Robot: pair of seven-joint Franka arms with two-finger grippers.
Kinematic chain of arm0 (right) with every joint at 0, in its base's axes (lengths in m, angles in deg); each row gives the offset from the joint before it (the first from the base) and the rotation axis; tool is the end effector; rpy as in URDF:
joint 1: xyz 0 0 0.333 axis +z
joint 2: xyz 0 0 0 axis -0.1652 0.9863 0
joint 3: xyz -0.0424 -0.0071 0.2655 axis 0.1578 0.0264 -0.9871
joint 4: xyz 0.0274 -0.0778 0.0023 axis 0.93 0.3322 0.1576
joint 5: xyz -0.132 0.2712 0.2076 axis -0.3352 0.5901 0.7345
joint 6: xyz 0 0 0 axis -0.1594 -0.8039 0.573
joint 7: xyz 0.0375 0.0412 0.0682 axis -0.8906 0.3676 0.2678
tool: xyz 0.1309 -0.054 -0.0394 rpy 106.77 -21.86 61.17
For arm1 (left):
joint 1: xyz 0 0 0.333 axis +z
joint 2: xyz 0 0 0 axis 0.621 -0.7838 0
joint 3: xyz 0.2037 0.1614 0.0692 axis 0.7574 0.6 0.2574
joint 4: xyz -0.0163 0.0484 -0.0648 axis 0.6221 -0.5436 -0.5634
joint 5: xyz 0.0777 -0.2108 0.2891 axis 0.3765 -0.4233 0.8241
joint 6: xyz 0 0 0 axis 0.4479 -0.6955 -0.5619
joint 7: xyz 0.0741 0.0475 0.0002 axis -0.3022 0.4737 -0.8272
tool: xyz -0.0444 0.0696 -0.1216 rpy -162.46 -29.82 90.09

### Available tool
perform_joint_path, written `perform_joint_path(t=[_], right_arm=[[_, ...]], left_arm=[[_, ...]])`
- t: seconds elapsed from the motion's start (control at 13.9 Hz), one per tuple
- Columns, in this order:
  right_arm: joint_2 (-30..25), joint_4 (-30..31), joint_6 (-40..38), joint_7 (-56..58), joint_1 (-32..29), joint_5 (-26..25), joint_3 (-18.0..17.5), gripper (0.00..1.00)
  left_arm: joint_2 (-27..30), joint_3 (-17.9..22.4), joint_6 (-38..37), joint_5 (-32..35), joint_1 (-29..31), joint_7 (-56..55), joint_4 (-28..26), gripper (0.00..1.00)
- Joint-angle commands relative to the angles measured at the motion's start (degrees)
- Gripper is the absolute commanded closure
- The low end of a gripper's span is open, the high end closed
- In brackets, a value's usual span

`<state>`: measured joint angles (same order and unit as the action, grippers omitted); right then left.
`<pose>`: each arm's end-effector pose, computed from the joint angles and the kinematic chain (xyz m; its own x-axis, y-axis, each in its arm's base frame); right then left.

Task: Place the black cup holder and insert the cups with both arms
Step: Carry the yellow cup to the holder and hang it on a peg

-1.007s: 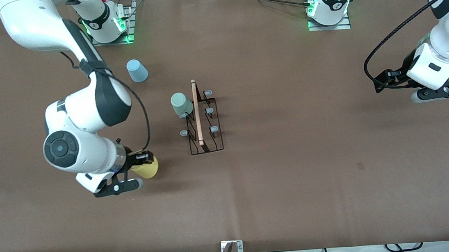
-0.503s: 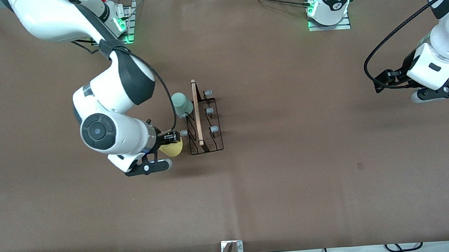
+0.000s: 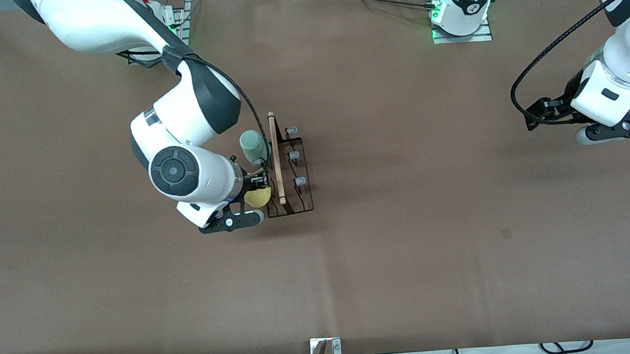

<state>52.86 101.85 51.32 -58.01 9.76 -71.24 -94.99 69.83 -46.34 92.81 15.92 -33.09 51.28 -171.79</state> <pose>0.5812 0.3434 0.3096 0.9757 0.0742 -0.2060 0.0563 -0.9942 -0.0911 0.5507 -0.0433 0.4547 0.9950 0.0876 -0.0475 0.0858 -0.9956 -0.0379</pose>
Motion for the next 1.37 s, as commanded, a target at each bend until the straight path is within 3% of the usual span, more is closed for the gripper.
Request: perform_joint_path(t=[0.0,0.65,0.72,0.79,1.08,1.29], right_arm=[[0.5,0.4,0.1,-1.2,0.1,-0.7,-0.4,0.70],[3.0,1.3,2.6,-1.7,0.9,-2.9,-0.2,0.68],[3.2,1.3,2.8,-1.9,0.9,-3.0,-0.2,0.46],[3.5,1.3,3.2,-2.7,0.9,-3.1,-0.1,0.00],[2.1,0.4,3.4,-5.0,0.3,-3.0,0.2,0.00],[-1.4,0.4,3.1,-4.8,0.1,-3.0,2.3,0.00]], left_arm=[[-0.6,0.0,-1.2,-1.0,0.2,1.5,1.6,0.00],[-0.6,0.1,-1.2,-1.0,0.2,1.5,1.6,0.00],[-0.6,0.1,-1.2,-1.0,0.2,1.5,1.6,0.00],[-0.6,0.1,-1.2,-1.0,0.2,1.5,1.6,0.00],[-0.6,0.1,-1.2,-1.0,0.2,1.5,1.6,0.00],[-0.6,0.1,-1.2,-1.0,0.2,1.5,1.6,0.00]])
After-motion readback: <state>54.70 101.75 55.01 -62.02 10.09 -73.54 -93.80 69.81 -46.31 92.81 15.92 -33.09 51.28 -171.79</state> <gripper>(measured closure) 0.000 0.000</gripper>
